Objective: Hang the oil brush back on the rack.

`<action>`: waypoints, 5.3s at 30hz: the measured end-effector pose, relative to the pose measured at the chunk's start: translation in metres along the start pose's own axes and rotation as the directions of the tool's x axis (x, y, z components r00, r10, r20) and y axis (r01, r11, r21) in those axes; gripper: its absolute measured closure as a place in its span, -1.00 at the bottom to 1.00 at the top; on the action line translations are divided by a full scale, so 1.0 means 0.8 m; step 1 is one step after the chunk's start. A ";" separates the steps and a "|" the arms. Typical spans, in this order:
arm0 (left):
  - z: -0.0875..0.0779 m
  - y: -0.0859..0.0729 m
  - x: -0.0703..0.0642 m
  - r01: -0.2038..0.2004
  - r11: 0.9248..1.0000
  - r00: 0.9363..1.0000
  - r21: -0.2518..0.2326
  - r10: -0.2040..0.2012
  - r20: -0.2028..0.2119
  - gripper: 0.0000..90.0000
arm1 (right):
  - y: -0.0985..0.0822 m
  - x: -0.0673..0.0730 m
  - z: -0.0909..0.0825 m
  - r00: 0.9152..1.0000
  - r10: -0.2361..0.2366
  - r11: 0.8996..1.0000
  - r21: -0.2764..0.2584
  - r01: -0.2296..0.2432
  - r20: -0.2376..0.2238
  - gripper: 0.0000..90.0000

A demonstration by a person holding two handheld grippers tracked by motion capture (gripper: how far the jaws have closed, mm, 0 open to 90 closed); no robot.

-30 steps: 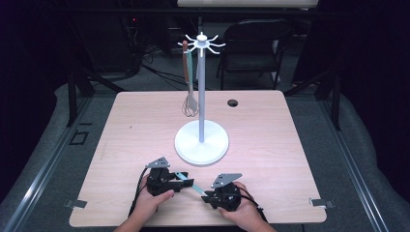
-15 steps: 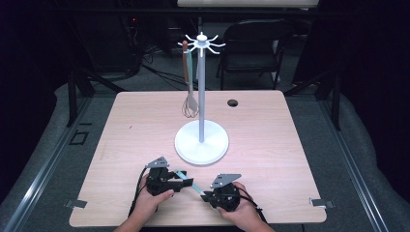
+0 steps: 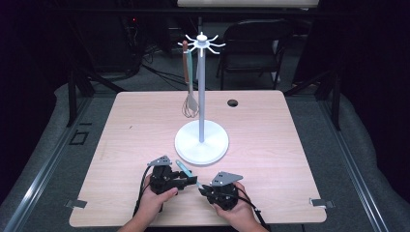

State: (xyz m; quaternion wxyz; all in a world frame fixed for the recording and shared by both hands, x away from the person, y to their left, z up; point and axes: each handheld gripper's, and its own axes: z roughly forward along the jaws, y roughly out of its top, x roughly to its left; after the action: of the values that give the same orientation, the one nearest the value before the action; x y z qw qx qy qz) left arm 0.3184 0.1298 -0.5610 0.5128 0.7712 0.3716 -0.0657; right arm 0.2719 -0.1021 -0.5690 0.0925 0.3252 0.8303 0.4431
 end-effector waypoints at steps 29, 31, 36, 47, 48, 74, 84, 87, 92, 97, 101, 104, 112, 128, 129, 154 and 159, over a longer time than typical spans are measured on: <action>0.047 0.043 -0.049 -0.102 0.994 0.994 -0.025 0.101 -0.039 0.77 | 0.002 -0.030 -0.023 0.986 0.138 0.985 -0.119 -0.127 0.091 0.84; 0.049 0.043 -0.049 -0.103 0.994 0.994 -0.022 0.102 -0.040 0.79 | 0.002 -0.031 -0.023 0.985 0.144 0.984 -0.121 -0.132 0.091 0.84; 0.052 0.041 -0.049 -0.108 0.994 0.993 -0.010 0.107 -0.047 0.81 | 0.002 -0.033 -0.024 0.984 0.155 0.981 -0.130 -0.143 0.092 0.84; 0.054 0.041 -0.046 -0.096 0.995 0.995 0.006 0.096 -0.040 0.88 | 0.000 -0.034 -0.023 0.985 0.146 0.984 -0.115 -0.135 0.095 0.79; 0.053 0.042 -0.045 -0.095 0.995 0.995 0.008 0.095 -0.036 0.89 | 0.000 -0.035 -0.024 0.986 0.144 0.985 -0.112 -0.134 0.089 0.74; 0.009 0.074 -0.039 -0.147 0.989 0.989 0.009 0.147 -0.007 0.89 | -0.009 -0.072 -0.044 0.974 0.115 0.992 -0.068 -0.104 0.196 0.37; -0.005 0.105 -0.039 -0.180 0.983 0.983 0.018 0.181 -0.025 0.89 | -0.010 -0.074 -0.042 0.971 0.124 0.991 -0.072 -0.111 0.203 0.34; -0.013 0.125 -0.042 -0.202 0.979 0.979 0.010 0.202 -0.039 0.89 | -0.011 -0.075 -0.042 0.970 0.124 0.991 -0.070 -0.112 0.209 0.34; -0.030 0.164 -0.048 -0.226 0.974 0.973 -0.003 0.226 -0.048 0.89 | -0.011 -0.074 -0.042 0.971 0.123 0.991 -0.071 -0.111 0.205 0.34; -0.045 0.208 -0.060 -0.260 0.966 0.964 -0.008 0.259 -0.055 0.89 | -0.011 -0.074 -0.043 0.970 0.126 0.991 -0.072 -0.114 0.206 0.32; -0.054 0.233 -0.069 -0.290 0.957 0.955 -0.019 0.288 -0.069 0.89 | -0.011 -0.077 -0.045 0.969 0.134 0.990 -0.073 -0.122 0.207 0.32; -0.062 0.252 -0.075 -0.303 0.952 0.952 -0.035 0.301 -0.065 0.89 | -0.011 -0.078 -0.046 0.969 0.143 0.989 -0.074 -0.131 0.203 0.32; -0.076 0.294 -0.085 -0.310 0.949 0.951 -0.067 0.309 -0.022 0.89 | -0.012 -0.077 -0.042 0.969 0.142 0.989 -0.074 -0.129 0.200 0.31; -0.072 0.329 -0.084 -0.295 0.954 0.956 -0.051 0.295 -0.003 0.89 | -0.014 -0.078 -0.042 0.971 0.137 0.990 -0.066 -0.127 0.196 0.29; -0.072 0.329 -0.085 -0.293 0.955 0.956 -0.055 0.293 -0.001 0.89 | -0.014 -0.078 -0.042 0.971 0.138 0.990 -0.065 -0.128 0.197 0.29; -0.066 0.333 -0.070 -0.249 0.965 0.968 -0.081 0.245 -0.058 0.86 | -0.014 -0.079 -0.042 0.970 0.141 0.989 -0.071 -0.129 0.199 0.29; -0.068 0.332 -0.067 -0.237 0.968 0.970 -0.086 0.231 -0.072 0.82 | -0.014 -0.079 -0.042 0.970 0.135 0.990 -0.064 -0.124 0.201 0.29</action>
State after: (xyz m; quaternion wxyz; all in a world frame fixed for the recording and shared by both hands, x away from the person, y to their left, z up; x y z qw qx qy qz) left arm 0.4352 0.0959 -0.3128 0.5411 0.7863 0.2962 0.0364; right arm 0.3006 -0.1684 -0.5668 0.1565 0.4201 0.7818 0.4333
